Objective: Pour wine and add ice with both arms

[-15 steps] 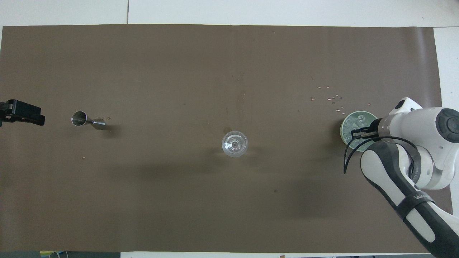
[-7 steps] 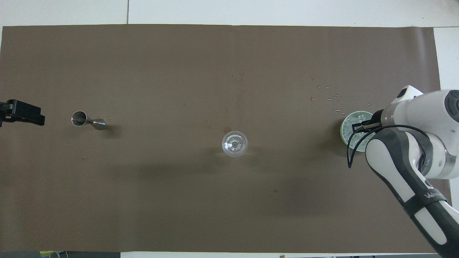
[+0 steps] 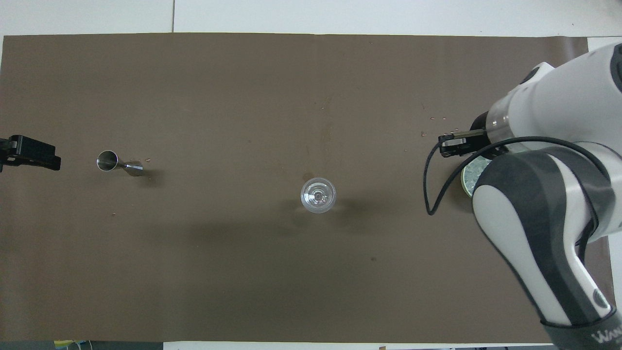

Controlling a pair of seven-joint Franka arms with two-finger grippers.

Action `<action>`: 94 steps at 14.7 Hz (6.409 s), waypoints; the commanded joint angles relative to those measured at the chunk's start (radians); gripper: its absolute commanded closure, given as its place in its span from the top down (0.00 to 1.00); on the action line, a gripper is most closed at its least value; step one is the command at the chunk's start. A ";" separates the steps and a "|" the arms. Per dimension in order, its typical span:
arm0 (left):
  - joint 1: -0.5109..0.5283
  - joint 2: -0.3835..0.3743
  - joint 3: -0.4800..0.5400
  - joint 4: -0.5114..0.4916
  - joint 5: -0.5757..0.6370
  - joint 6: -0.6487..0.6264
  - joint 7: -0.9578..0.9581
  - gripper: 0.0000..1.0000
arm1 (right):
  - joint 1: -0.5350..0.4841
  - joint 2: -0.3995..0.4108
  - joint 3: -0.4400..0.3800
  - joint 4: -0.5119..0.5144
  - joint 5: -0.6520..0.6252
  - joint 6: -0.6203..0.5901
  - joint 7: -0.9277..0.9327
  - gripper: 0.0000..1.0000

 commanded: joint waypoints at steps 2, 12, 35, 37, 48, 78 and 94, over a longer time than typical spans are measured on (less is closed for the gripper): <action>0.007 -0.021 -0.002 -0.026 0.003 0.017 0.011 1.00 | 0.131 0.098 -0.002 0.192 0.011 -0.067 0.183 0.00; 0.007 -0.021 -0.002 -0.026 0.003 0.017 0.011 1.00 | 0.359 0.133 -0.002 0.061 0.071 0.152 0.421 0.00; 0.007 -0.021 -0.002 -0.026 0.003 0.017 0.011 1.00 | 0.366 0.101 0.002 -0.006 0.069 0.148 0.478 0.50; 0.007 -0.021 -0.002 -0.026 0.003 0.017 0.011 1.00 | 0.365 0.104 0.002 0.010 0.069 0.146 0.478 0.50; 0.007 -0.021 -0.002 -0.026 0.003 0.017 0.011 1.00 | 0.127 0.040 -0.005 0.071 0.000 0.062 0.346 1.00; 0.007 -0.021 -0.002 -0.026 0.003 0.017 0.011 1.00 | -0.327 -0.050 -0.013 0.094 -0.095 -0.286 -0.254 1.00; 0.007 -0.021 -0.002 -0.026 0.003 0.017 0.011 1.00 | -0.324 -0.082 -0.036 0.105 -0.092 -0.289 -0.263 1.00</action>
